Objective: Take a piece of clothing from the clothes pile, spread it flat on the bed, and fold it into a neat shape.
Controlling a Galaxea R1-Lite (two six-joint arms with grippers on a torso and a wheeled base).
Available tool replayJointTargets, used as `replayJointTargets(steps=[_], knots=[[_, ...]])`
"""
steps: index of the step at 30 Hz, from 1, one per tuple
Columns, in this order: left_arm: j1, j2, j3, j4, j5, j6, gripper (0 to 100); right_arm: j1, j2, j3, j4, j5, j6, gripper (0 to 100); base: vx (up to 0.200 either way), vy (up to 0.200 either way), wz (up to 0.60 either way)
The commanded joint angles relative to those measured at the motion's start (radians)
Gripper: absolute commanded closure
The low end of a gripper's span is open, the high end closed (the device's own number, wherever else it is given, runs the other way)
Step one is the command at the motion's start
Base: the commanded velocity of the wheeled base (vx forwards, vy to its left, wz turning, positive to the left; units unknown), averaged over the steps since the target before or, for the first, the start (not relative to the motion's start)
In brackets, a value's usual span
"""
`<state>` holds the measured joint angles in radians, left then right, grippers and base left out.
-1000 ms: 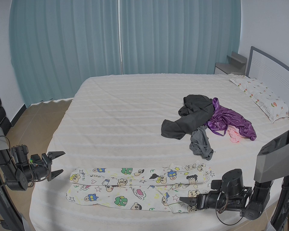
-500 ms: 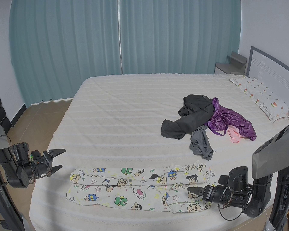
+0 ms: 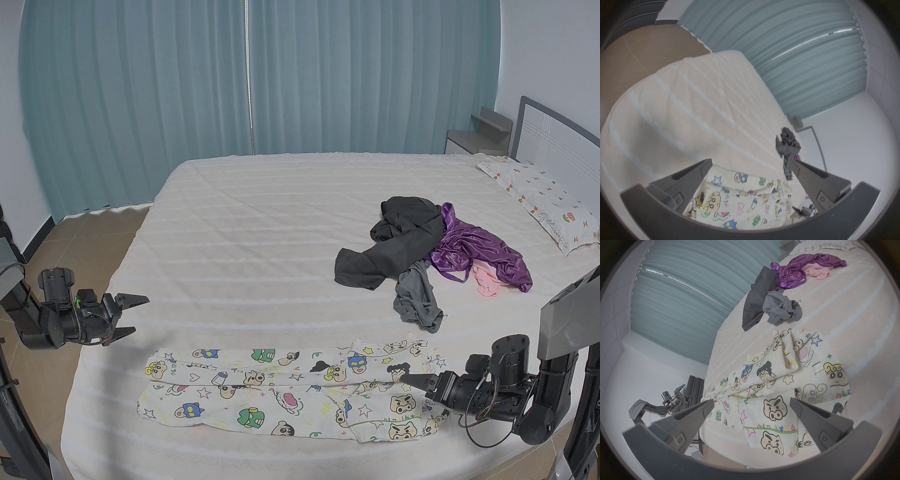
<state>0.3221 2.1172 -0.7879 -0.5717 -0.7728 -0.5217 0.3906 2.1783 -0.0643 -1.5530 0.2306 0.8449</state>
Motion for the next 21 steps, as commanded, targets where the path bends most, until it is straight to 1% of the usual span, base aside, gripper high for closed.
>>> replayJointTargets(steps=[1, 2, 3, 5, 6, 8, 10, 12, 21], knots=[[-0.044, 0.017, -0.295, 0.645, 0.133, 0.422, 0, 0.001, 0.003, 0.006, -0.018, 0.009, 0.003, 0, 0.000, 0.000, 0.00], [-0.043, 0.035, -0.297, 0.668, 0.167, 0.477, 0, 0.002, 0.003, 0.006, -0.018, 0.009, 0.003, 0, 0.000, 0.000, 0.00], [-0.037, 0.046, -0.298, 0.676, 0.178, 0.514, 0, 0.002, 0.005, 0.007, -0.018, 0.009, 0.003, 0, 0.000, 0.000, 0.00], [-0.009, 0.067, -0.298, 0.681, 0.176, 0.562, 0, 0.002, 0.006, 0.007, -0.018, 0.010, 0.003, 0, 0.000, 0.000, 0.00], [0.002, 0.076, -0.297, 0.682, 0.173, 0.571, 0, 0.002, 0.006, 0.007, -0.018, 0.010, 0.003, 0, 0.000, 0.000, 0.00], [0.005, 0.096, -0.294, 0.682, 0.162, 0.592, 0, 0.002, 0.011, 0.007, -0.018, 0.010, 0.003, 0, 0.000, 0.000, 0.00], [0.005, 0.118, -0.289, 0.682, 0.150, 0.637, 0, 0.002, 0.014, 0.007, -0.018, 0.010, 0.003, 0, 0.000, 0.000, 0.00], [0.005, 0.124, -0.297, 0.682, 0.139, 0.660, 0, 0.004, 0.015, 0.007, -0.018, 0.010, 0.003, 0, 0.000, 0.000, 0.00], [-0.044, 0.147, -0.332, 0.678, 0.124, 0.664, 0, 0.005, 0.020, 0.006, -0.018, 0.010, 0.002, 0, 0.000, 0.000, 0.00]])
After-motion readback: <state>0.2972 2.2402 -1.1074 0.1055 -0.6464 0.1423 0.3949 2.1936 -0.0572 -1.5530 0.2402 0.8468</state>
